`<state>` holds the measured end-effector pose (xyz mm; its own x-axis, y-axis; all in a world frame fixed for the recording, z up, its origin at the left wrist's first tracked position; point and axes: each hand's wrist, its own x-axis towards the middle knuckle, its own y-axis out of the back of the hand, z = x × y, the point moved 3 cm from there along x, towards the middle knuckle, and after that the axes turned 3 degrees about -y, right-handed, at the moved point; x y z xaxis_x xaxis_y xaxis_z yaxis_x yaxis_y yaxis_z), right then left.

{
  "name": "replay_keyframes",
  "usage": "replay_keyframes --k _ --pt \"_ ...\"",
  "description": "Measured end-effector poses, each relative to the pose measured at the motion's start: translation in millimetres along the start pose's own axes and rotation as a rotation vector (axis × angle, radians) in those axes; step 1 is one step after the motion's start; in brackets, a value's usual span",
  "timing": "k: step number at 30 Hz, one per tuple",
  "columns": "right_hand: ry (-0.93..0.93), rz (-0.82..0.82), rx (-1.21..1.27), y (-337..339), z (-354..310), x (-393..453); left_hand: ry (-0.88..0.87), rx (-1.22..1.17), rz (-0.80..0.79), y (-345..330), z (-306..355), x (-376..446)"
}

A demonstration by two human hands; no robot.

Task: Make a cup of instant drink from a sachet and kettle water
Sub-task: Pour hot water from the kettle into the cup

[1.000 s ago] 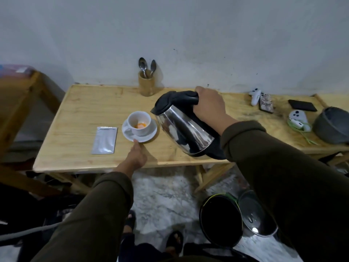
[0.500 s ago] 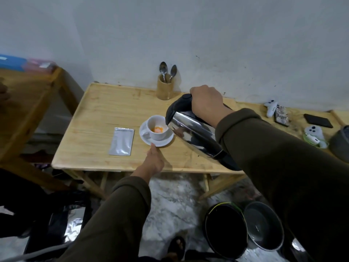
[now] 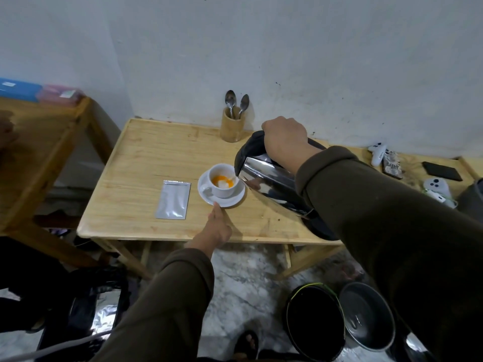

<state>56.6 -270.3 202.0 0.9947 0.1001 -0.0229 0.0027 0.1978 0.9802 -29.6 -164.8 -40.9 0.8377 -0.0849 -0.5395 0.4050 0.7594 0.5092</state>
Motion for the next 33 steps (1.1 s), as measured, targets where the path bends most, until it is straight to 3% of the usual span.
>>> replay_keyframes --k 22,33 --pt "0.032 0.106 -0.067 2.7 -7.3 0.1 0.014 -0.008 0.001 0.0 4.2 -4.7" --pt "0.026 0.080 -0.071 5.9 -5.5 -1.5 0.026 -0.019 0.000 -0.2 5.2 -6.6"
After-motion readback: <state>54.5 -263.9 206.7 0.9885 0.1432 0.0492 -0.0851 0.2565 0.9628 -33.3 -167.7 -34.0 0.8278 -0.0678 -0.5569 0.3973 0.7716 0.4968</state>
